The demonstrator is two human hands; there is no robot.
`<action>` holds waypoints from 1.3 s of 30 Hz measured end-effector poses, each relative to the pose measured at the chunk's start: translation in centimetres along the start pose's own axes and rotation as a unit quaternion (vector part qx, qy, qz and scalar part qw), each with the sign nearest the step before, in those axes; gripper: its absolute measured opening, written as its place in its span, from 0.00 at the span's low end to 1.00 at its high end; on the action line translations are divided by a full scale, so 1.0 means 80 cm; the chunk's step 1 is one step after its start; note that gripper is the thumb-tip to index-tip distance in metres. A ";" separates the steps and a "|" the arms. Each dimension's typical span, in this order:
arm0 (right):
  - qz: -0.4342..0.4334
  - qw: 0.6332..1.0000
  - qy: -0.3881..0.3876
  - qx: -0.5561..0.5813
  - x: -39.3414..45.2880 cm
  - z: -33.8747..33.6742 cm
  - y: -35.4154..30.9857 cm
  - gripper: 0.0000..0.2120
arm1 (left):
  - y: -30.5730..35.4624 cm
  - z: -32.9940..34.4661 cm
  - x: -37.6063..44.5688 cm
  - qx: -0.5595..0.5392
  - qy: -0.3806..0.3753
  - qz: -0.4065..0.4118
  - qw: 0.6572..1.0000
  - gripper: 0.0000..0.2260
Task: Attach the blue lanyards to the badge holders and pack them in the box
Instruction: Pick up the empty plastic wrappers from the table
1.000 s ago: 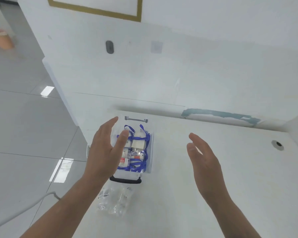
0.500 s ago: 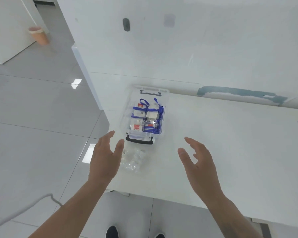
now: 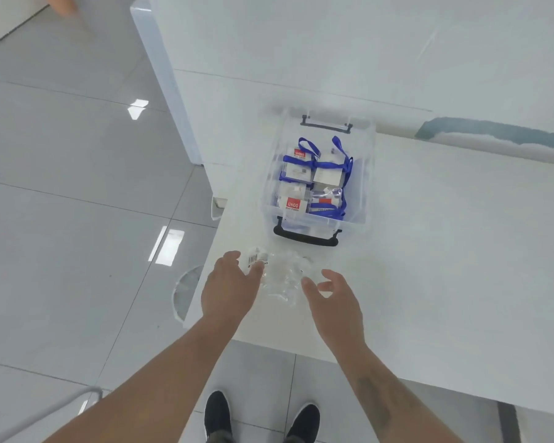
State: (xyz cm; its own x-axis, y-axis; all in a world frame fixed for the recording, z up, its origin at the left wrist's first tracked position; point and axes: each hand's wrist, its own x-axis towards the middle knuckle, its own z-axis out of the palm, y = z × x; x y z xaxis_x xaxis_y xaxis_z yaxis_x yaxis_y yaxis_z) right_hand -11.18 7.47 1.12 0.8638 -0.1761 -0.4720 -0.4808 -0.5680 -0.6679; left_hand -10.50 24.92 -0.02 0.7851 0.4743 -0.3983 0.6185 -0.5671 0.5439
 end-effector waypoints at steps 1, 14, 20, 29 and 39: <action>0.015 1.000 0.002 0.001 0.007 0.010 -0.002 0.27 | -0.002 0.005 0.008 0.001 -0.008 -0.006 1.000 0.30; 0.071 0.996 0.027 0.039 0.019 0.062 -0.025 0.24 | -0.011 -0.006 0.040 -0.026 -0.092 0.030 0.995 0.19; 0.046 0.993 0.043 0.098 -0.021 0.057 -0.039 0.18 | -0.026 -0.049 0.028 -0.122 -0.108 0.050 0.985 0.22; 0.000 0.986 0.057 0.158 -0.062 0.047 -0.059 0.21 | -0.038 -0.086 0.004 -0.164 -0.096 0.045 0.981 0.19; -0.017 0.983 0.030 0.181 -0.070 0.059 -0.061 0.18 | -0.054 -0.108 0.006 -0.190 -0.065 0.038 0.979 0.16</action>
State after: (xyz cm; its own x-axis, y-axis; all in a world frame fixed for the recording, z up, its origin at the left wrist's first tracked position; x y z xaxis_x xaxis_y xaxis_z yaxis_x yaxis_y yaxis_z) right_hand -14.36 15.01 4.28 0.8821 -0.2147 -0.4193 -0.4649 -0.2531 -0.8484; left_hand -13.04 33.41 3.81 0.8406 0.3374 -0.4237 0.5215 -0.2931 0.8013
